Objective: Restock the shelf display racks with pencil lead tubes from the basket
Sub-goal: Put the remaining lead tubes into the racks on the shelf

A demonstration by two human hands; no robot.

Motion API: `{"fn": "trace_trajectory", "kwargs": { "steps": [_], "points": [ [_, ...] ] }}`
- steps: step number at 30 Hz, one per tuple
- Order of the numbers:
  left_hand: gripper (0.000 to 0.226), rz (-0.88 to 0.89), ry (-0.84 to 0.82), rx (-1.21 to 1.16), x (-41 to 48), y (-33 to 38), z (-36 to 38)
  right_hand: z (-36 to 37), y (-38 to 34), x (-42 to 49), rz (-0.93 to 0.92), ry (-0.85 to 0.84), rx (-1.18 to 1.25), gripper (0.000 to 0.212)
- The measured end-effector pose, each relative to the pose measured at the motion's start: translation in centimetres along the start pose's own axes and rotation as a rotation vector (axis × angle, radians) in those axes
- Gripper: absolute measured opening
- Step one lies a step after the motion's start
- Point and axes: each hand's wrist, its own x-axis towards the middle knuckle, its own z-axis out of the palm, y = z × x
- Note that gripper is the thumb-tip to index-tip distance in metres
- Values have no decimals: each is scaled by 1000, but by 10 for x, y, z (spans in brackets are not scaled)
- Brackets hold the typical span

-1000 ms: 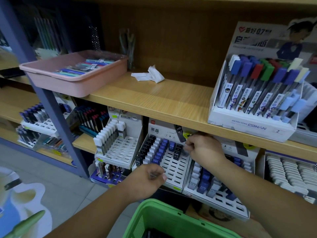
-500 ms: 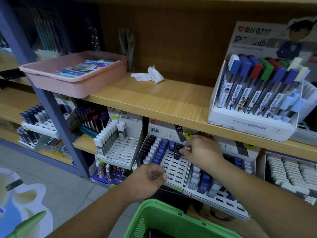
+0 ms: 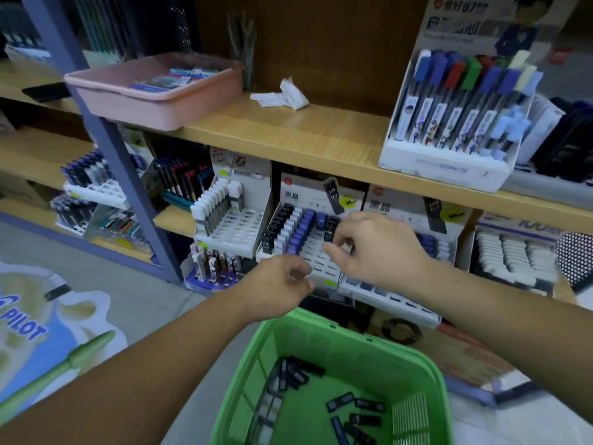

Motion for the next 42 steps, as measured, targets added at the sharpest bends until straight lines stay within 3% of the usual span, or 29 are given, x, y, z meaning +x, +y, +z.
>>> {"fn": "trace_trajectory", "kwargs": {
  "steps": [4, 8, 14, 21, 24, 27, 33, 38, 42],
  "points": [
    [18, 21, -12, 25, -25, -9, 28, 7, -26, -60, 15, -235, 170, 37],
    [41, -48, -64, 168, -36, -25, 70, 65, -29, -106, 128, -461, 296, 41],
    [28, -195, -153, 237, -28, -66, 139, 155, -9, -148, 437, -700, 547, 37],
    [44, -299, -405, 354, -39, -141, 211, 256, -1, -227, 667, -928, 707, 30],
    [41, -347, -440, 368, -40, -164, 224, 291, -7, -236, 704, -1054, 624, 73],
    [41, -400, -482, 361, -45, -187, 228, 314, -19, -241, 656, -1076, 442, 111],
    [42, -433, -460, 319, -44, -205, 222, 337, -21, -253, 821, -1027, 558, 123],
    [42, -423, -477, 323, -52, -205, 227, 338, -23, -254, 852, -1092, 632, 109],
    [44, -417, -494, 290, -57, -199, 231, 336, -27, -262, 698, -1208, 551, 67]
  ]
}}
